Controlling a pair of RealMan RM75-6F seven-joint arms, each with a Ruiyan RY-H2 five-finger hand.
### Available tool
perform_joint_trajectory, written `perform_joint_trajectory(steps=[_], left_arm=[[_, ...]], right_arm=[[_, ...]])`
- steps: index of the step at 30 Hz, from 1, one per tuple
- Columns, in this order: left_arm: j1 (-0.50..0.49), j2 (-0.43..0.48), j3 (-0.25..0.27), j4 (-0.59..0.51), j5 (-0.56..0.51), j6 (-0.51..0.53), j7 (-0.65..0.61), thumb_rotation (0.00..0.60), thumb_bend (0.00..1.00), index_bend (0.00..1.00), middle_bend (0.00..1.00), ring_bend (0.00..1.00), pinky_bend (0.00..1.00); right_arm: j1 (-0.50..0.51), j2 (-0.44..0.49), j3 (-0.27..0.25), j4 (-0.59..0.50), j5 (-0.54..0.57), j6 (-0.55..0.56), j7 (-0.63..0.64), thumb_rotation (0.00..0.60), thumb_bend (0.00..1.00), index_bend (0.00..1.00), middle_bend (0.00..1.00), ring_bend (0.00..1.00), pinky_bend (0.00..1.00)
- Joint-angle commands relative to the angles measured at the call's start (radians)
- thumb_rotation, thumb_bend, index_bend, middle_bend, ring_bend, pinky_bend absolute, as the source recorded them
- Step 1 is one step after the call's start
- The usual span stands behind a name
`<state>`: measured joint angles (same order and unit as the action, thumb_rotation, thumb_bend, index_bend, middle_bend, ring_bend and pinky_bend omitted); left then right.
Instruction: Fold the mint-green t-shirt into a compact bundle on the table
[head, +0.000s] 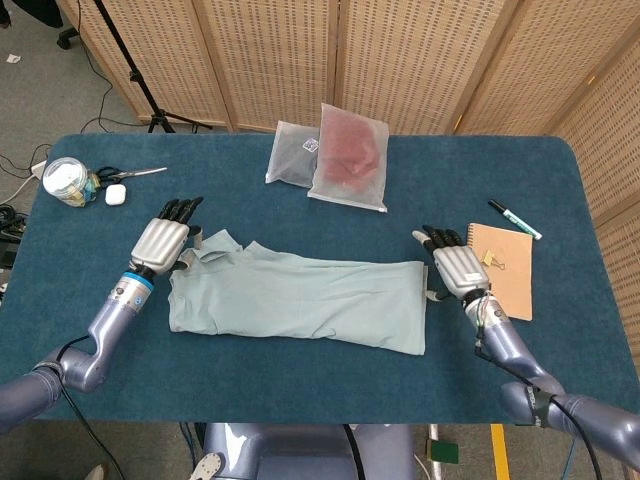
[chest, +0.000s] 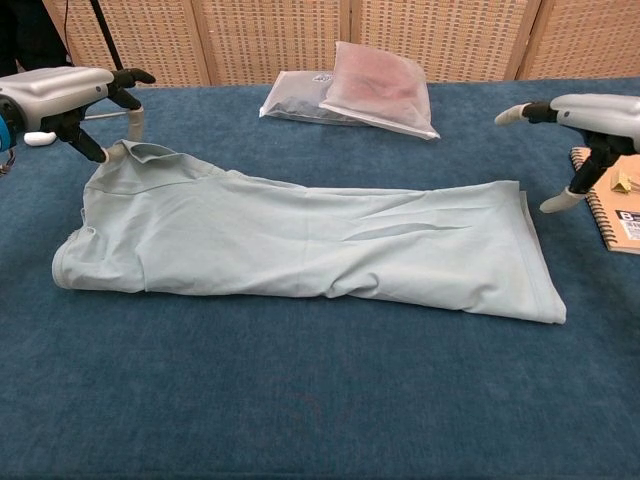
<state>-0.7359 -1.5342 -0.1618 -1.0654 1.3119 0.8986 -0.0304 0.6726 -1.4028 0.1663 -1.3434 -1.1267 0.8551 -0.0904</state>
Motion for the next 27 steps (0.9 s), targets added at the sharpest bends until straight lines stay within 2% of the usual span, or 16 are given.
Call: perform_joint_trajectory(steps=[1,5,11,19,22,24,27], left_arm=[[0.002,-0.007,0.002,0.016,0.005,0.006,-0.016,0.6,0.67,0.76,0.0,0.0,0.0],[0.007,-0.014,0.005,0.042,0.007,0.011,-0.036,0.6,0.67,0.76,0.0,0.0,0.0],[0.007,-0.034,0.006,0.086,-0.004,-0.004,-0.045,0.6,0.66,0.76,0.0,0.0,0.0],[0.003,-0.088,-0.003,0.176,-0.039,-0.034,-0.039,0.6,0.66,0.76,0.0,0.0,0.0],[0.0,-0.131,-0.009,0.241,-0.046,-0.04,-0.066,0.6,0.66,0.75,0.0,0.0,0.0],[-0.001,-0.153,-0.007,0.28,-0.038,-0.035,-0.079,0.6,0.66,0.67,0.0,0.0,0.0],[-0.004,-0.175,-0.006,0.315,-0.033,-0.039,-0.1,0.6,0.64,0.32,0.0,0.0,0.0]], right_arm=[[-0.094,0.122,-0.033,-0.163,-0.081,0.135,0.004,0.6,0.05,0.0,0.0,0.0,0.0],[-0.165,0.184,-0.077,-0.227,-0.161,0.22,0.048,0.6,0.05,0.0,0.0,0.0,0.0],[-0.241,0.219,-0.121,-0.24,-0.237,0.309,0.109,0.6,0.05,0.0,0.0,0.0,0.0],[-0.309,0.225,-0.148,-0.22,-0.287,0.388,0.157,0.6,0.05,0.0,0.0,0.0,0.0],[-0.332,0.224,-0.155,-0.209,-0.3,0.41,0.188,0.6,0.05,0.0,0.0,0.0,0.0],[-0.336,0.223,-0.156,-0.201,-0.313,0.414,0.196,0.6,0.05,0.0,0.0,0.0,0.0],[-0.34,0.223,-0.154,-0.197,-0.324,0.42,0.203,0.6,0.05,0.0,0.0,0.0,0.0]])
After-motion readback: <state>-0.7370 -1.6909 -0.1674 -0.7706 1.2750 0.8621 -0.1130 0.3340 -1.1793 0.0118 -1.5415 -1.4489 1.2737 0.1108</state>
